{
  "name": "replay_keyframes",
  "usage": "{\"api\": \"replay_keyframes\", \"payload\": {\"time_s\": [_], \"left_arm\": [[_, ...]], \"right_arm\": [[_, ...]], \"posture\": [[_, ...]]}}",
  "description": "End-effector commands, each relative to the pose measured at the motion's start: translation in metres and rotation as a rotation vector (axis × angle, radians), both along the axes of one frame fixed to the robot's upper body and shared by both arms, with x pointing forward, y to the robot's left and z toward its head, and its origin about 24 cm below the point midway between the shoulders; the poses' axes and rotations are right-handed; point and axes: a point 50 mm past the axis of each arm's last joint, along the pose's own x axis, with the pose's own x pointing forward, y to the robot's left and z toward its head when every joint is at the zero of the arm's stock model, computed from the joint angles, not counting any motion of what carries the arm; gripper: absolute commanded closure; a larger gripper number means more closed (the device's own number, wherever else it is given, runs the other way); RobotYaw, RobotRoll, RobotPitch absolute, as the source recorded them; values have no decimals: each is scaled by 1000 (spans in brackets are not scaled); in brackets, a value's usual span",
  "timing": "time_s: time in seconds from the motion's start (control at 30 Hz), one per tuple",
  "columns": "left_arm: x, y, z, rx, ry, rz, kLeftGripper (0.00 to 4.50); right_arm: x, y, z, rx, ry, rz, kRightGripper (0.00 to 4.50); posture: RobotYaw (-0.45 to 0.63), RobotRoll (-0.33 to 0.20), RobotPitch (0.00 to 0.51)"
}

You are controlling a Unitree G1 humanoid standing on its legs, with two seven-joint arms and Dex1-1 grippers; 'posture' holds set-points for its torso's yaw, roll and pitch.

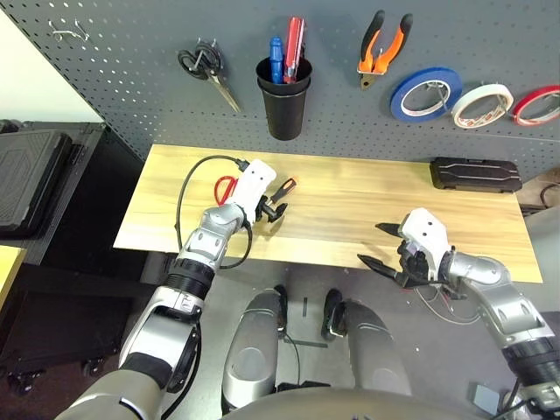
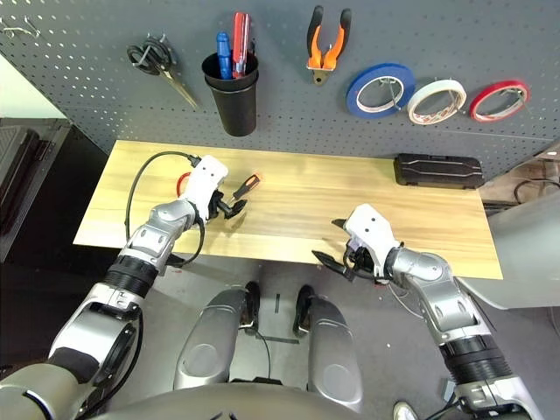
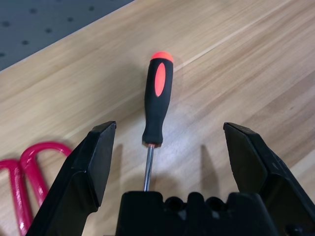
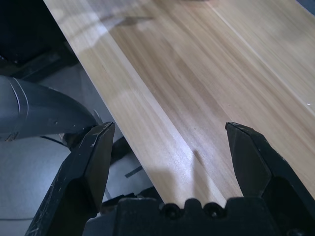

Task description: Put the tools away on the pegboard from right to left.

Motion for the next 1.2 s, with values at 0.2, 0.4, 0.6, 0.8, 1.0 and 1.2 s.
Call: {"api": "replay_keyframes", "payload": {"time_s": [0.2,0.4,0.6,0.8,1.0,1.2], "left_arm": [[5,-11,-18,44,102,-17,0],[10,-14,-24,79,147,1,0],[13,-11,-26,110,151,19,0],[13,-10,-31,134,174,36,184],[11,-9,-36,163,186,39,2195],[8,-10,-39,165,187,32,3942]], "right_arm": [[-6,17,-6,-7,29,11,28],[-13,17,-5,-10,35,-2,28],[-20,15,-2,-10,31,-33,28],[-27,12,0,-13,31,-59,6],[-32,8,2,-14,29,-81,0],[-32,6,2,-2,33,-78,0]], "posture": [[120,0,304],[62,0,310],[5,0,309],[-38,0,305],[-43,0,301],[-16,0,295]]}}
